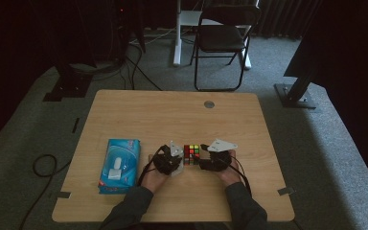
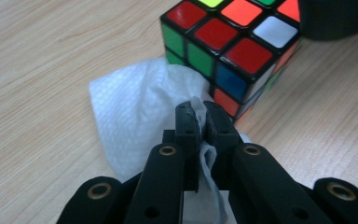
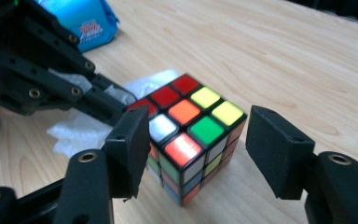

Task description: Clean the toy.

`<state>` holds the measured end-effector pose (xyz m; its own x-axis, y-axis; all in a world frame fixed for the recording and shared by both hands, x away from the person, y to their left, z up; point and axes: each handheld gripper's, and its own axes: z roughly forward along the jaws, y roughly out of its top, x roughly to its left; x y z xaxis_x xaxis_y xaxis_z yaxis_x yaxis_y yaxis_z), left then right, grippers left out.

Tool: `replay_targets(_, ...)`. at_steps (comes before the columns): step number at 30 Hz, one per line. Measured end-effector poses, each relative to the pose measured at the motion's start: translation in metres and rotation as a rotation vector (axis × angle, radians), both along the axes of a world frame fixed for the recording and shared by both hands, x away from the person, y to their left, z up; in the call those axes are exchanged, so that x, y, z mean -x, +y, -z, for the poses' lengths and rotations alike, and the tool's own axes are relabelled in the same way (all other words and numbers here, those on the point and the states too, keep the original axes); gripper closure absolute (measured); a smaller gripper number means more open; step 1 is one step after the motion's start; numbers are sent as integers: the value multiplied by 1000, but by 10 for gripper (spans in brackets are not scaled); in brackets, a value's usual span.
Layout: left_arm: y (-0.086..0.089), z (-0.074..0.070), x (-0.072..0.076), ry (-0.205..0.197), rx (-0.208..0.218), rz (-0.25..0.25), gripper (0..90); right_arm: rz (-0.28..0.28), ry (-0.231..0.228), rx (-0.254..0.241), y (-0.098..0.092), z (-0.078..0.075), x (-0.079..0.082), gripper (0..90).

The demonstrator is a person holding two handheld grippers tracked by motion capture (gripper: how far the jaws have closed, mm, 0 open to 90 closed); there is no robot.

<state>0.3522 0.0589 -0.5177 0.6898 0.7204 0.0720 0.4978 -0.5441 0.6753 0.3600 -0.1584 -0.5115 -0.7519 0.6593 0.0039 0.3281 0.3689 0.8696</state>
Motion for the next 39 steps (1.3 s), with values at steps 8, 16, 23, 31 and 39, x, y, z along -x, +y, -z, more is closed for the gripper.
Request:
replay_targets(8, 7, -7, -5, -5, 28, -19, 859, 59, 30, -16, 6, 1, -4, 409)
replay_targets(16, 12, -14, -10, -10, 73, -40, 859, 109, 43, -25, 4, 1, -7, 418)
replay_targets(23, 13, -17, -10, -14, 91, -34, 859, 125, 71, -29, 3, 1, -9, 488)
replay_targets(31, 14, -23, -11, -22, 148, -23, 859, 91, 115, -61, 2, 1, -11, 600)
replay_targets(39, 11, -31, -16, -35, 192, -15, 859, 82, 132, -76, 0, 1, -12, 621)
